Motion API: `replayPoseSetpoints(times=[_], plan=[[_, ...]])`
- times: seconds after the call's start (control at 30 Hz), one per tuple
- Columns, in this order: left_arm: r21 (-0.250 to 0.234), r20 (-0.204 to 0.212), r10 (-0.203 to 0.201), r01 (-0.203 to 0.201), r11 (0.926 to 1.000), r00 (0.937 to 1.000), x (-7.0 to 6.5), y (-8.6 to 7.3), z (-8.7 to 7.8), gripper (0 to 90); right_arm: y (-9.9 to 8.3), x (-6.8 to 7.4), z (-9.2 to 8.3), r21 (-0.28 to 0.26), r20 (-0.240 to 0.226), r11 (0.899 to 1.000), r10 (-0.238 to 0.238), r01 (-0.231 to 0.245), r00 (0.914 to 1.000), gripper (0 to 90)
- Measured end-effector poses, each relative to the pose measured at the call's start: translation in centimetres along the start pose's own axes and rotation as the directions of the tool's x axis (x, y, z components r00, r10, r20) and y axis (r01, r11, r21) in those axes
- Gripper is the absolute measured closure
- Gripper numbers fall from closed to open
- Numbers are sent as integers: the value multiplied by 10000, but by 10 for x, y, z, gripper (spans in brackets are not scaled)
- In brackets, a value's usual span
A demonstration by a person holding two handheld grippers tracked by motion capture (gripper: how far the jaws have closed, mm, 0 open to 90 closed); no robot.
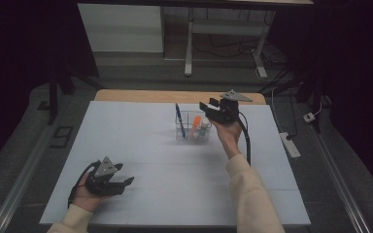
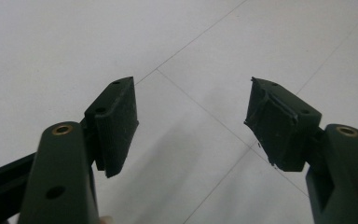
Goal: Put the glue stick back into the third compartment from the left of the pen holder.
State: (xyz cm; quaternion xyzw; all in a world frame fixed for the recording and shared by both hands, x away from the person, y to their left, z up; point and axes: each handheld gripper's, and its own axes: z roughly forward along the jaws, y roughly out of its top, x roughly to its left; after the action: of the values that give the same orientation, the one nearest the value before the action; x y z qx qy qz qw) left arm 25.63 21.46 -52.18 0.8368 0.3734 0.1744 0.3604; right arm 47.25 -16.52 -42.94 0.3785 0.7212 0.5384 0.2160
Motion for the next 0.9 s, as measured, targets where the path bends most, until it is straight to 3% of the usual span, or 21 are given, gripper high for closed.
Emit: replayPoseSetpoints(times=[0.43,0.9], plan=[[-22,-28,-45,45,10000,10000,0,0,-1,336,-2,0,-24,350,-707,9989,-301,326,9970,478],[-3,-69,-48,48,10000,10000,-1,0,-1,336,-34,-1,-67,927,-1002,9922,-745,839,9922,477]])
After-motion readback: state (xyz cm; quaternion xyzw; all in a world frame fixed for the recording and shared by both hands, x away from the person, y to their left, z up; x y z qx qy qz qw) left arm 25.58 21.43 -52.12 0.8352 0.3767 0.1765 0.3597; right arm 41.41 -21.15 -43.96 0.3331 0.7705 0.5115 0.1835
